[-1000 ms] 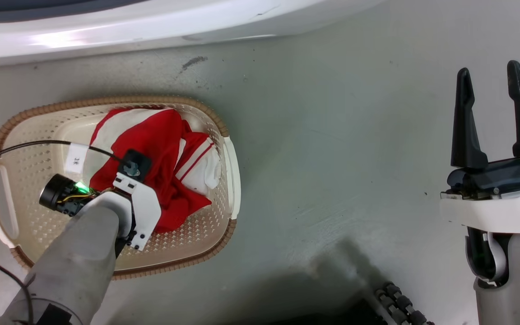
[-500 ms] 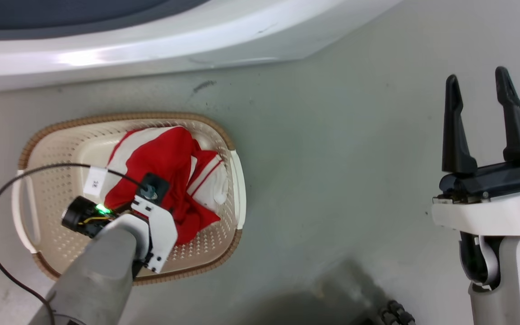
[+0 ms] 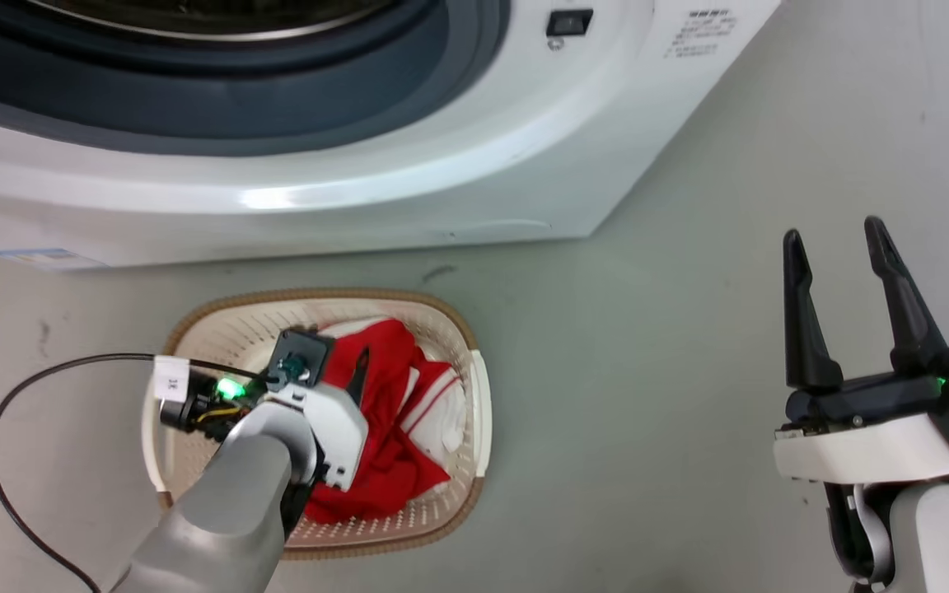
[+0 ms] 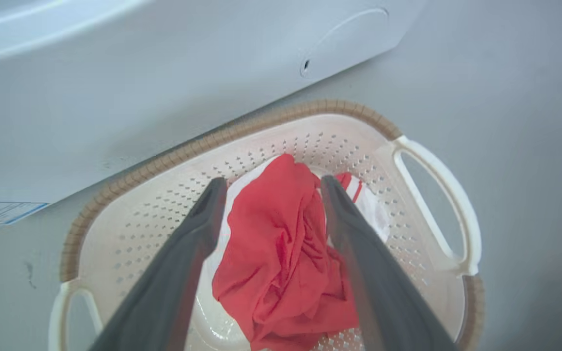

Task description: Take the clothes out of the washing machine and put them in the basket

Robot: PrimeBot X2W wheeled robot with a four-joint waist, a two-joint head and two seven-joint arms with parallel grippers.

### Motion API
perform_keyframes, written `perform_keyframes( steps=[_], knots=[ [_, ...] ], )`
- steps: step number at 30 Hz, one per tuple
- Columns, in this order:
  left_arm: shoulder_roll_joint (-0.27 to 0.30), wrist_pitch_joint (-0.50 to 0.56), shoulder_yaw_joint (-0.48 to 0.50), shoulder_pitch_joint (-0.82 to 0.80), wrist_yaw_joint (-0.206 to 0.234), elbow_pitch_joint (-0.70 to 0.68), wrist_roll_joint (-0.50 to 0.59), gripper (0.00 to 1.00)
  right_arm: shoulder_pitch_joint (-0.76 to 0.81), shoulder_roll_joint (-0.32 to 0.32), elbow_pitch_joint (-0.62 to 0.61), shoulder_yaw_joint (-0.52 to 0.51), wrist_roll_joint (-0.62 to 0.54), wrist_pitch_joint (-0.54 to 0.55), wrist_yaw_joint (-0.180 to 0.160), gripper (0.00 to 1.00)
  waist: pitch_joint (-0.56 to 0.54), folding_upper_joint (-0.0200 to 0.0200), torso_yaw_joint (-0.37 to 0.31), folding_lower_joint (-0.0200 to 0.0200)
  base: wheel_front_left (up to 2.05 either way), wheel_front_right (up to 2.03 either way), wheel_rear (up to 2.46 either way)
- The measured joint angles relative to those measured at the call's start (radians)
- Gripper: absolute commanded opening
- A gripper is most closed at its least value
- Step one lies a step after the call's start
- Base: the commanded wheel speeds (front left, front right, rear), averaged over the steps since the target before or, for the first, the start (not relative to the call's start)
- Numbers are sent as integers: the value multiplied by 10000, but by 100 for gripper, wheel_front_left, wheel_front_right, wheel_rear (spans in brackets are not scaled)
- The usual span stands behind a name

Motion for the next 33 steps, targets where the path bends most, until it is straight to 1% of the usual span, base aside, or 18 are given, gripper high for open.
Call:
perform_keyframes(
  steps=[3,7,11,14,17,18,22,28,33],
  knots=[
    [253,-19,594,405,525,-1678,111,100,238,-4,67,-56,-58,0,0,100,-494,0,186,0,0,0,0],
    [648,-29,1847,1396,1304,-3985,343,100,520,-2,157,-123,-107,0,0,100,-1089,0,431,-1,0,0,0],
    [702,-29,2986,2444,1735,-5944,849,100,789,-2,207,-127,-201,0,0,100,-1607,0,648,-1,0,0,0],
    [604,-29,3860,3195,1906,-7271,1177,100,930,-2,267,-134,-307,0,0,100,-1965,0,777,-1,0,0,0],
    [353,-29,4544,3974,1923,-8307,1530,100,1143,0,309,-180,-334,0,0,100,-2323,1,868,-2,0,0,0],
    [146,-29,4947,4445,1894,-8826,1787,100,1287,-2,334,-209,-334,0,0,100,-2553,0,918,-1,0,0,0],
    [-270,-31,5683,5165,1781,-9747,2343,100,1548,0,359,-180,-332,0,0,100,-2997,0,993,-1,0,0,0],
    [-821,-29,6241,6093,1542,-10333,3129,100,1960,-2,412,-121,-234,0,0,100,-3585,0,1053,-1,0,0,0],
    [-1097,-29,6713,6691,1452,-10541,3388,100,2300,-2,441,-136,-140,0,0,100,-3998,0,1054,-1,0,0,0]
  ],
)
